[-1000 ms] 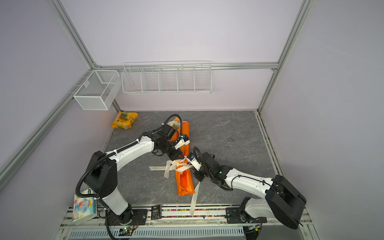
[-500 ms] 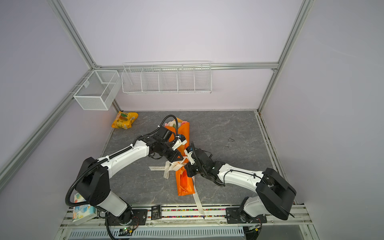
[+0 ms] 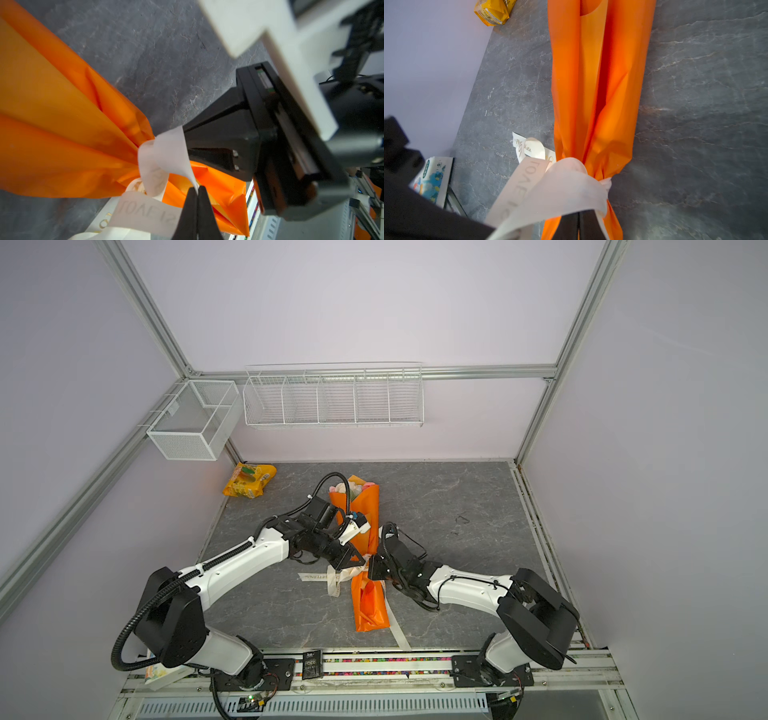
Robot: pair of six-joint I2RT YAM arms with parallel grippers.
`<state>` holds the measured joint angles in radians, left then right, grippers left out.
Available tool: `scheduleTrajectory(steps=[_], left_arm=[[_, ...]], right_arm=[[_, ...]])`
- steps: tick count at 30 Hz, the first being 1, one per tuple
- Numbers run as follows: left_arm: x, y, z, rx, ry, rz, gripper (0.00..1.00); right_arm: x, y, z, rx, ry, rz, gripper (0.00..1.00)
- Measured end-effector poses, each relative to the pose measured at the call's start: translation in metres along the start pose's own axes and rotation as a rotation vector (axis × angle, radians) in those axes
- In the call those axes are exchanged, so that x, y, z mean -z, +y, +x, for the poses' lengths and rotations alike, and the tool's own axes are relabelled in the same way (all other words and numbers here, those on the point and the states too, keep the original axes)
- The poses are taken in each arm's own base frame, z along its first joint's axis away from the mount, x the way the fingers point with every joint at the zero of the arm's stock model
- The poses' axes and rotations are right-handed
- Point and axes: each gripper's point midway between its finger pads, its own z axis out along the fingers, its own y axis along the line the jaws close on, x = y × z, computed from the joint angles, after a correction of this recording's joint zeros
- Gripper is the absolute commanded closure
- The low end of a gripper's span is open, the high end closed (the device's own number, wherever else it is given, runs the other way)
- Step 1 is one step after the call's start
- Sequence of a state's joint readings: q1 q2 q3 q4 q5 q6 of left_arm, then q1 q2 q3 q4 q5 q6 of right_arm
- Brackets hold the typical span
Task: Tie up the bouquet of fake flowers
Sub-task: 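Pull the ribbon loops apart with both grippers to tighten the bow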
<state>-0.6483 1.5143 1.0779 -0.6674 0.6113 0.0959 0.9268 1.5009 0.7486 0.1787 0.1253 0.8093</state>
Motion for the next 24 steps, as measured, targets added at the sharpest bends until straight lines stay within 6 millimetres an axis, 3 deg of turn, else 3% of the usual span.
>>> scheduleTrajectory(steps=[5, 9, 11, 13, 18, 22, 24], left_arm=[[-0.010, 0.002, 0.024, 0.077, 0.037, 0.023, 1.00], [-0.002, -0.003, 0.013, 0.088, -0.015, 0.019, 0.86], [0.005, -0.011, 0.007, 0.081, -0.047, 0.039, 0.90], [0.008, -0.015, 0.005, 0.073, -0.057, 0.058, 0.88], [0.000, -0.015, 0.024, 0.118, -0.011, 0.076, 0.94], [0.000, -0.017, 0.027, 0.150, -0.002, 0.094, 0.88], [0.000, -0.017, 0.026, 0.155, -0.010, 0.092, 0.72]], right_arm=[[-0.004, 0.009, 0.000, -0.010, -0.003, -0.032, 0.94], [-0.003, 0.023, 0.008, -0.002, 0.010, -0.081, 0.94], [-0.002, 0.029, 0.012, -0.002, -0.003, -0.115, 0.94], [-0.004, 0.029, 0.015, 0.002, -0.029, -0.131, 0.94], [-0.013, 0.018, 0.014, 0.009, -0.090, -0.117, 0.94], [-0.012, 0.021, 0.002, 0.009, -0.177, -0.152, 0.94], [-0.013, 0.022, -0.001, 0.008, -0.205, -0.173, 0.94]])
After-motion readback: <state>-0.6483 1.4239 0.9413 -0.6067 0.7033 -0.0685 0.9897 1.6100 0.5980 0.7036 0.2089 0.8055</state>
